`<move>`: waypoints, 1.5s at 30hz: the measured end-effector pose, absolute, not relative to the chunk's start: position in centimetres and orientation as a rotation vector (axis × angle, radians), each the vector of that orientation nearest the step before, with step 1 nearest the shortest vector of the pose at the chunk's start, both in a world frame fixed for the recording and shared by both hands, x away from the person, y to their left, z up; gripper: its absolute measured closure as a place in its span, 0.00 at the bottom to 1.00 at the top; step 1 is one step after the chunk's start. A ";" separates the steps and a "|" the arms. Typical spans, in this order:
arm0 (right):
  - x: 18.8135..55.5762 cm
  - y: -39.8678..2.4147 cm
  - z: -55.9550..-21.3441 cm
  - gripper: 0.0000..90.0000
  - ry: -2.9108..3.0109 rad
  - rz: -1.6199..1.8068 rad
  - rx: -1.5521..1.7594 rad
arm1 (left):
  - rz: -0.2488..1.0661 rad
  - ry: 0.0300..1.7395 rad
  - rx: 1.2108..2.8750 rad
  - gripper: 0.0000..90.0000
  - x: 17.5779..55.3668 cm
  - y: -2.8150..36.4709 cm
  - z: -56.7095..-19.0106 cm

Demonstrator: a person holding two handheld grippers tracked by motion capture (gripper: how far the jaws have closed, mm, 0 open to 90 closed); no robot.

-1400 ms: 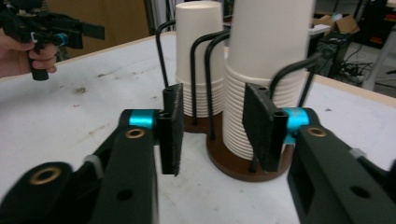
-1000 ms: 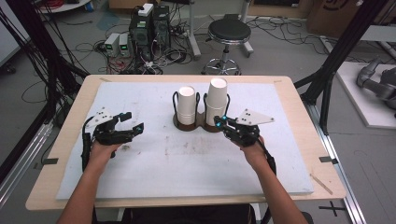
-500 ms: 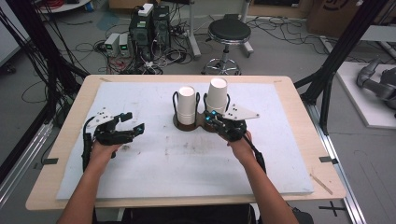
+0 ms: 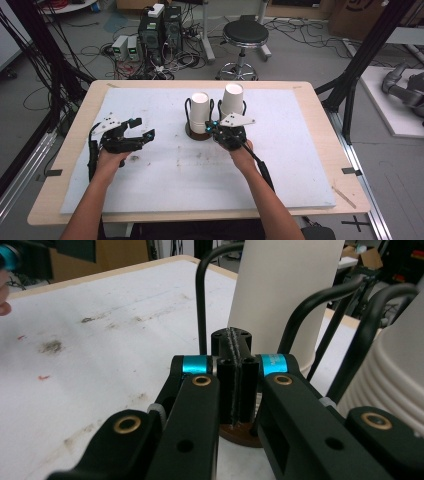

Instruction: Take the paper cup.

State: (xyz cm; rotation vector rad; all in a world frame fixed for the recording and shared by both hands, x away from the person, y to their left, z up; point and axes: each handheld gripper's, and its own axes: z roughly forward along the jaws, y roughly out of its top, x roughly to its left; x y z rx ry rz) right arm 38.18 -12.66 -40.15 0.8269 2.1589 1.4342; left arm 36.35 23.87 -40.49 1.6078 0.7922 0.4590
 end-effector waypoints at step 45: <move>40.5 -9.2 -44.0 1.00 2.176 1.381 1.129 | 0.332 0.653 1.784 0.23 46.9 10.0 -34.2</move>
